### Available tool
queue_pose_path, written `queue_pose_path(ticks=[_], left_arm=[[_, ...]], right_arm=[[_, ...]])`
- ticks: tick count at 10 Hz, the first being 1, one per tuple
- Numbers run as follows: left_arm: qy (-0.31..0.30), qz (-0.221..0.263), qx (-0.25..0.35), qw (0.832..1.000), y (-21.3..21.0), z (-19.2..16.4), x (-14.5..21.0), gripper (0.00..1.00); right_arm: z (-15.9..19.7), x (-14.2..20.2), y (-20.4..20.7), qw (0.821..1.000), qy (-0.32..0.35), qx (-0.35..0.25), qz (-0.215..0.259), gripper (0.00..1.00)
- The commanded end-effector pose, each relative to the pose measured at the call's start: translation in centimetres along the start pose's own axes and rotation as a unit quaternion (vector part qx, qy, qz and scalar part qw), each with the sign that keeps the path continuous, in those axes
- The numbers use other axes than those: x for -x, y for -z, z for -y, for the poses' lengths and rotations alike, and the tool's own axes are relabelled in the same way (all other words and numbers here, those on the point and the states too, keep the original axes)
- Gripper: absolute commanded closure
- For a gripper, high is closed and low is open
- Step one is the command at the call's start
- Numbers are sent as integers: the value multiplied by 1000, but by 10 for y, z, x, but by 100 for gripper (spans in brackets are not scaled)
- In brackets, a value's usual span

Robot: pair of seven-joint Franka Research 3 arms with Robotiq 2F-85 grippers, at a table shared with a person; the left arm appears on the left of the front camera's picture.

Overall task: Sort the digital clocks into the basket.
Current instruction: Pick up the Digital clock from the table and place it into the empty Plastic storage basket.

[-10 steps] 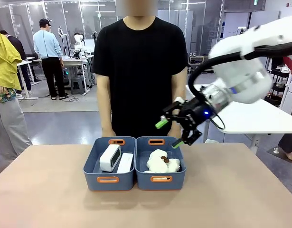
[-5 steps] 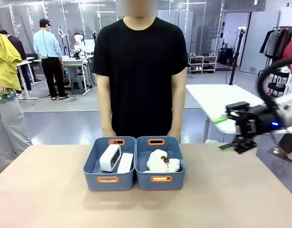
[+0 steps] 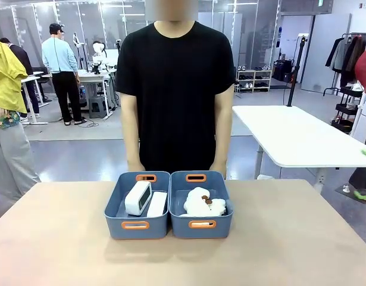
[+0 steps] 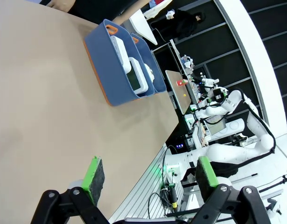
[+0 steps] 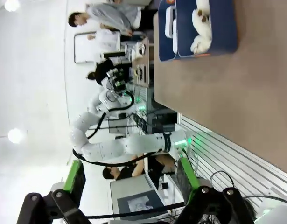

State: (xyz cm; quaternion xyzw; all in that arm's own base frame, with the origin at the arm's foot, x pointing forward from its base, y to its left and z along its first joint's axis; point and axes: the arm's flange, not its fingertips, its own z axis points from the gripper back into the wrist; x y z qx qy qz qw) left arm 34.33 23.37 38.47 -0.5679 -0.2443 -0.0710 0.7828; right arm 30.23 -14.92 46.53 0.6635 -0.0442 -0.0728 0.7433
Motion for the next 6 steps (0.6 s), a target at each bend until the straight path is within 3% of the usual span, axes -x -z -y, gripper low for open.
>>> queue_pose_path(ticks=[1,6], left_arm=[[2,-4,-1,1000,-1,3,-1,0],[2,-4,-1,1000,-1,3,-1,0]], right_arm=[[9,14,-7,1000,-15,-10,22,0],[4,10,-14,1000,-2,-9,19,0]])
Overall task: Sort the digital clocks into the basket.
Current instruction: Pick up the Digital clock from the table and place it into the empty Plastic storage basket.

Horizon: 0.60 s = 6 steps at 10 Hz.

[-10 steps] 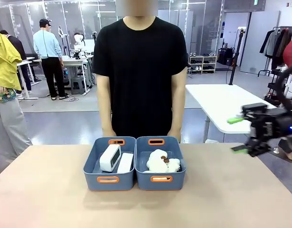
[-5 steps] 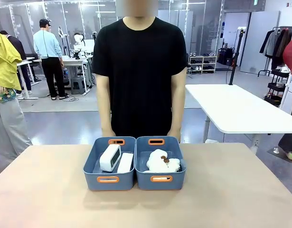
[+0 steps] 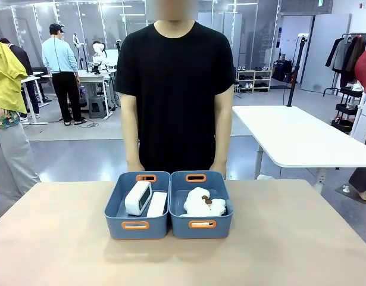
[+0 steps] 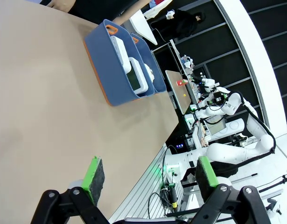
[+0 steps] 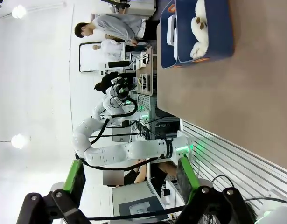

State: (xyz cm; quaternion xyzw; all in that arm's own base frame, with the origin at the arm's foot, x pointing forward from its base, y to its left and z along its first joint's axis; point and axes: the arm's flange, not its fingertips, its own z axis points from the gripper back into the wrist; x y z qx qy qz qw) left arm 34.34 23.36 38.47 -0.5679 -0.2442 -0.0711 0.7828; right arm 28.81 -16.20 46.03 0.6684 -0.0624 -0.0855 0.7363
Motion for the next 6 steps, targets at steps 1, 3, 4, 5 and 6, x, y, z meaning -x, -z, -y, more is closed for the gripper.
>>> queue_pose_path(ticks=[1,3,4,5,6], left_arm=[[2,-4,-1,1000,-1,3,-1,0],[2,-4,-1,1000,-1,3,-1,0],[2,-4,-1,1000,-1,3,-1,0],[2,-4,-1,1000,-1,3,-1,0],[2,-4,-1,1000,-1,3,-1,0]], right_arm=[[-3,-2,0,1000,0,0,-3,0],[-3,-2,0,1000,0,0,-3,0],[-3,-2,0,1000,0,0,-3,0],[-3,-2,0,1000,0,0,-3,0],[-3,-2,0,1000,0,0,-3,0]])
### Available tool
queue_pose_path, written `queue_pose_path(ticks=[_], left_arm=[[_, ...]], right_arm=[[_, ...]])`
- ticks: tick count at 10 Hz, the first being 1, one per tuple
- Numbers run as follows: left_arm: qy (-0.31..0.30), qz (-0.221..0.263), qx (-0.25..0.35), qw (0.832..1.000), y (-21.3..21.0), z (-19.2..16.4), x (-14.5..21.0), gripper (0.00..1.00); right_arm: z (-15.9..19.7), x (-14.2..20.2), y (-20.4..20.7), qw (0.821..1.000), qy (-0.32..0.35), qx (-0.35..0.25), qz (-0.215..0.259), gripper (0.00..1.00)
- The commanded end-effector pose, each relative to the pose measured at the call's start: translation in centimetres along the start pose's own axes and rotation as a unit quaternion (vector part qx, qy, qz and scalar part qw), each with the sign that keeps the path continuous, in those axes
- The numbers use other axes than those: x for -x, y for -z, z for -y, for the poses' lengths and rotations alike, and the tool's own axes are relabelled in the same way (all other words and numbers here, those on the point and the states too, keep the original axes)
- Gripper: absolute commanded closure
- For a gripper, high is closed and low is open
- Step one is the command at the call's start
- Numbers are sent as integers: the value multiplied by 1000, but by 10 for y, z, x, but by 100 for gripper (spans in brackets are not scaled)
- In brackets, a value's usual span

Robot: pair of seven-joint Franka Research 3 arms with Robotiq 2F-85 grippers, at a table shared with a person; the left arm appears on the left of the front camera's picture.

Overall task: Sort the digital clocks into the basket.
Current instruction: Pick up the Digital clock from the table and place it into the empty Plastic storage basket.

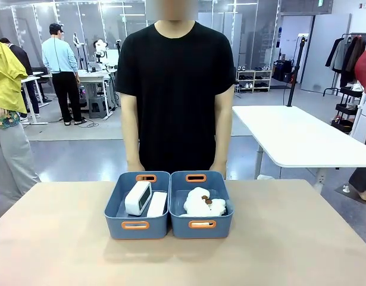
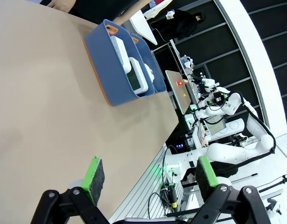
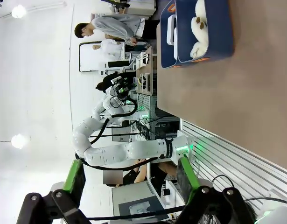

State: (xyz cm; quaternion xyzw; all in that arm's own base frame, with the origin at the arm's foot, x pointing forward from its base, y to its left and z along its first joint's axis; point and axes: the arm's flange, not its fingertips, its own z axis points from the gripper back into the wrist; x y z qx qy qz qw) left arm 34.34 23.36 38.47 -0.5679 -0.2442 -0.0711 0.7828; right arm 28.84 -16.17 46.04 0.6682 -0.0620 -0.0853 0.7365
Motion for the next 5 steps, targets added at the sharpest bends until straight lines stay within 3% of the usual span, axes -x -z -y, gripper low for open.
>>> queue_pose_path(ticks=[1,5], left_arm=[[2,-4,-1,1000,-1,3,-1,0],[2,-4,-1,1000,-1,3,-1,0]], right_arm=[[-3,-2,0,1000,0,0,-2,0],[-3,-2,0,1000,0,0,-2,0]])
